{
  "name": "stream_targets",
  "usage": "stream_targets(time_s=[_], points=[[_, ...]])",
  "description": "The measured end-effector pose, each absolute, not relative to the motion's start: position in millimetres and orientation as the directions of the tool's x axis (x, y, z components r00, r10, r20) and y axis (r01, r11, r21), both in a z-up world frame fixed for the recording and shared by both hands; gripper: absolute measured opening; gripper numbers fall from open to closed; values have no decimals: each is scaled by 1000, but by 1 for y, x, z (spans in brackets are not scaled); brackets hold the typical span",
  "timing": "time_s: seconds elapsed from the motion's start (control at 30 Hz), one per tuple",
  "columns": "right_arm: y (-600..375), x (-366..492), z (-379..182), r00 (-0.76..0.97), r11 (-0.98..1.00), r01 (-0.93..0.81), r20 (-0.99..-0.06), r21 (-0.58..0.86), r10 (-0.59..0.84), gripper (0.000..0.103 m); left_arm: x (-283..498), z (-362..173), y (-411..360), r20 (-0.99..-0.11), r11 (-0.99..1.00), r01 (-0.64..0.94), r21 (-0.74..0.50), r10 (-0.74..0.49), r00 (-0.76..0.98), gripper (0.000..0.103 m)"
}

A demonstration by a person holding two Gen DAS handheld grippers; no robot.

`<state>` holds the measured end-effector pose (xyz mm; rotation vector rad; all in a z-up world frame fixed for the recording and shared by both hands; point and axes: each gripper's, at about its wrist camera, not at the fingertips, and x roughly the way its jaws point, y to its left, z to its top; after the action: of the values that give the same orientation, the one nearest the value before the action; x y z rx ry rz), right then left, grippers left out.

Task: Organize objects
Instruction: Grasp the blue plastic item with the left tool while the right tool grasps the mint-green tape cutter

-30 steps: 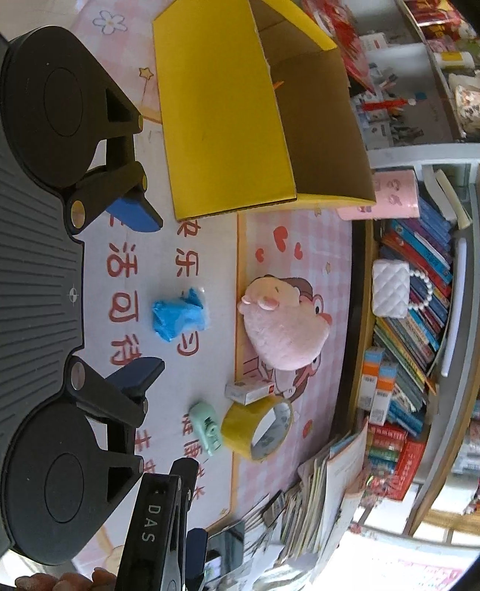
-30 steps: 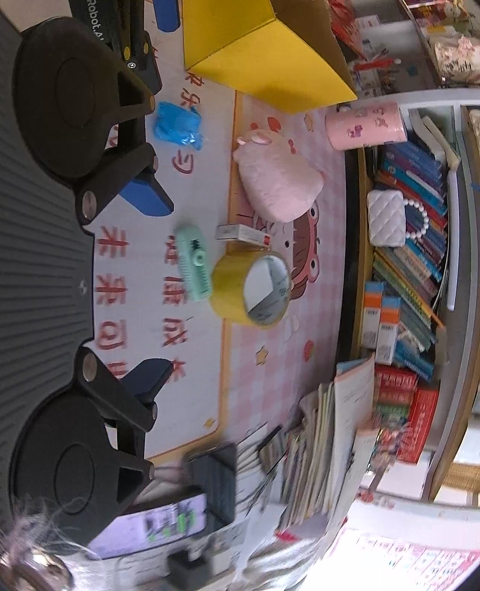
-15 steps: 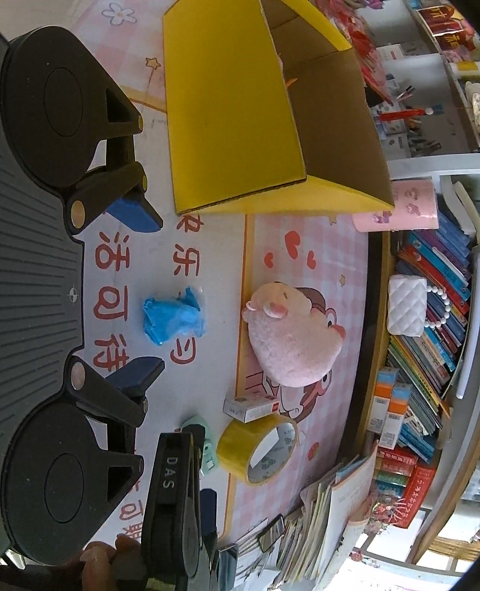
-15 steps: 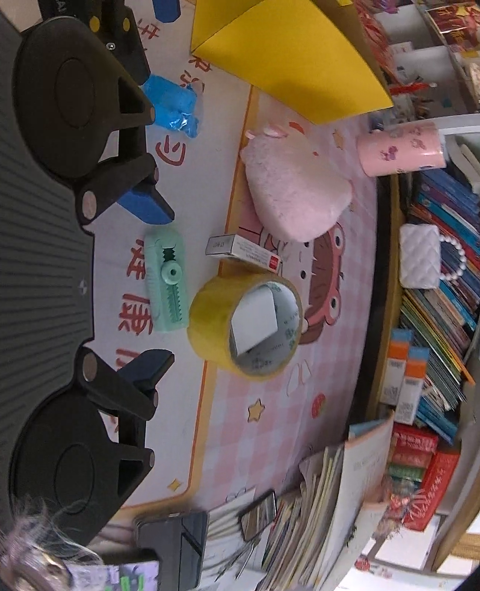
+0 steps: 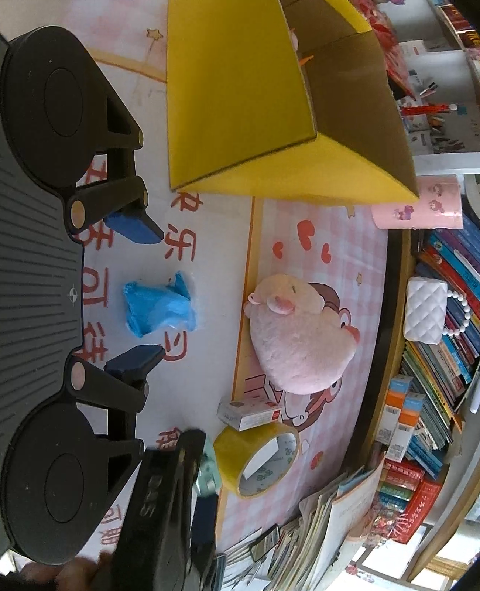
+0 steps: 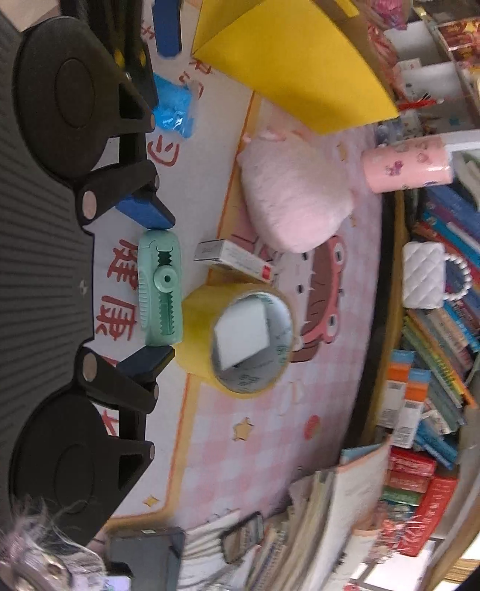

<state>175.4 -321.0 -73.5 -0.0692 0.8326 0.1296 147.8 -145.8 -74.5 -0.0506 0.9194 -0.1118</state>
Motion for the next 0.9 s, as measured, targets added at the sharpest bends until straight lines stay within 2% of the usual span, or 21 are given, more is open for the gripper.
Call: stream_targets(time_s=[0.2, 0.23, 0.27, 0.5, 0.67, 0.9], points=[[-323, 159, -57, 709, 985, -165, -700, -54, 80, 67, 158, -84, -158, -807, 995, 83, -49, -88, 584, 40], [-322, 157, -54, 716, 984, -169, -694, -61, 80, 67, 159, -83, -158, -806, 996, 82, -42, -82, 586, 28], [-322, 155, -52, 723, 982, -173, -687, -69, 79, 67, 159, -83, -157, -806, 996, 79, -48, -85, 586, 26], [-319, 146, -44, 744, 985, -163, -663, -53, 88, 67, 145, -67, -144, -782, 992, 83, -93, -125, 610, 25], [-312, 148, -43, 734, 992, -129, -673, -6, 91, 67, 124, -44, -126, -725, 988, 77, -131, -149, 672, 25], [-286, 137, -42, 715, 988, -156, -688, 15, 124, 67, 103, -35, -100, -708, 987, 49, -152, -143, 692, 25]])
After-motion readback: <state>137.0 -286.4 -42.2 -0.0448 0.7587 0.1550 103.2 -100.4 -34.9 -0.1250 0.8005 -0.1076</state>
